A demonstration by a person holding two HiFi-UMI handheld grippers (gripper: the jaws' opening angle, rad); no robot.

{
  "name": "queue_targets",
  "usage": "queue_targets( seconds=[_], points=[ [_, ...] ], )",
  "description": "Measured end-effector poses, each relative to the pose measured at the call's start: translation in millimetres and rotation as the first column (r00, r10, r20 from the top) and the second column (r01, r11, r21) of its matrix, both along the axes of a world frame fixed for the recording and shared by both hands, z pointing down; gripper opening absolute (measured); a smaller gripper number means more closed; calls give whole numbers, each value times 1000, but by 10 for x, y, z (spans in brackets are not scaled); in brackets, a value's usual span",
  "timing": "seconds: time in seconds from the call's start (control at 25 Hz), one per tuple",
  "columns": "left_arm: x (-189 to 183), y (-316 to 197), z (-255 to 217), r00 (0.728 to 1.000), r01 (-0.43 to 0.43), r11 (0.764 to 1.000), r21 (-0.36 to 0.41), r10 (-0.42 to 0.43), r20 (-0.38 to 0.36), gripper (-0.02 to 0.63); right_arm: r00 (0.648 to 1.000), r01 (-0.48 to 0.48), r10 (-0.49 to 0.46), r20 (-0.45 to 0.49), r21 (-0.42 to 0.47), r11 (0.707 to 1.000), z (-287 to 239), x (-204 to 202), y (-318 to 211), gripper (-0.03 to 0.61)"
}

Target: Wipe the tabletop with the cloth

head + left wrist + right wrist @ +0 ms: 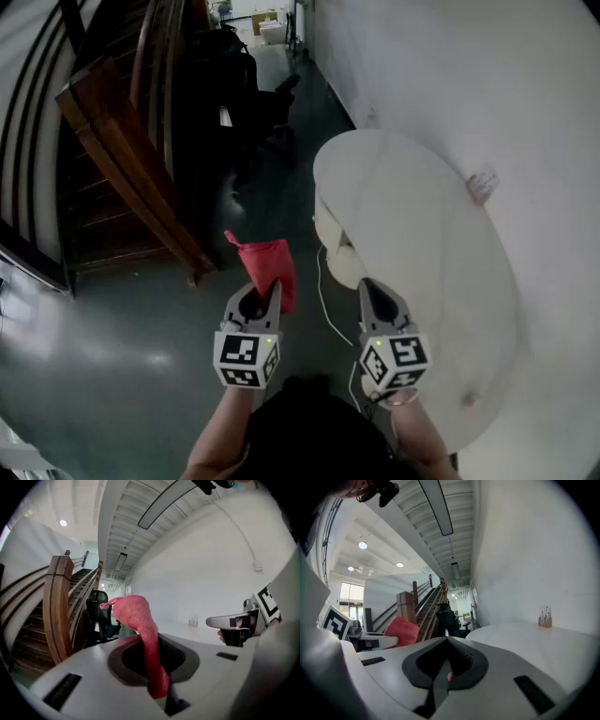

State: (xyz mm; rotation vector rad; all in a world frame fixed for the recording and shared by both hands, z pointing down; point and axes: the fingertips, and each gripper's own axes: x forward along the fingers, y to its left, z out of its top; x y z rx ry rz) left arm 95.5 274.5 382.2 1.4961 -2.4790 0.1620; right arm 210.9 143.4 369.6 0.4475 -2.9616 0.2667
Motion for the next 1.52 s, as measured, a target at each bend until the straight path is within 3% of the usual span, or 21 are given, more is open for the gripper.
queue_targets(
  seconds=[0.44, 0.84, 1.12, 1.52],
  points=[
    [-56, -93, 45, 998, -19, 999, 42, 22, -59, 45, 999, -29, 30, 12, -61, 998, 65, 21, -206, 3],
    [-204, -312, 53, 999, 6, 1000, 21, -5, -50, 44, 998, -65, 65, -7, -79, 995, 140, -49, -504, 3],
    [-717, -672, 183, 998, -16, 1000, 17, 17, -63, 44, 999, -36, 35, -18, -57, 998, 200, -539, -708, 3],
    [-1879, -1415, 302, 987, -120, 993, 20, 121, -101, 44, 986, -160, 156, -58, -59, 985, 246, -1458, -1293, 3]
  ],
)
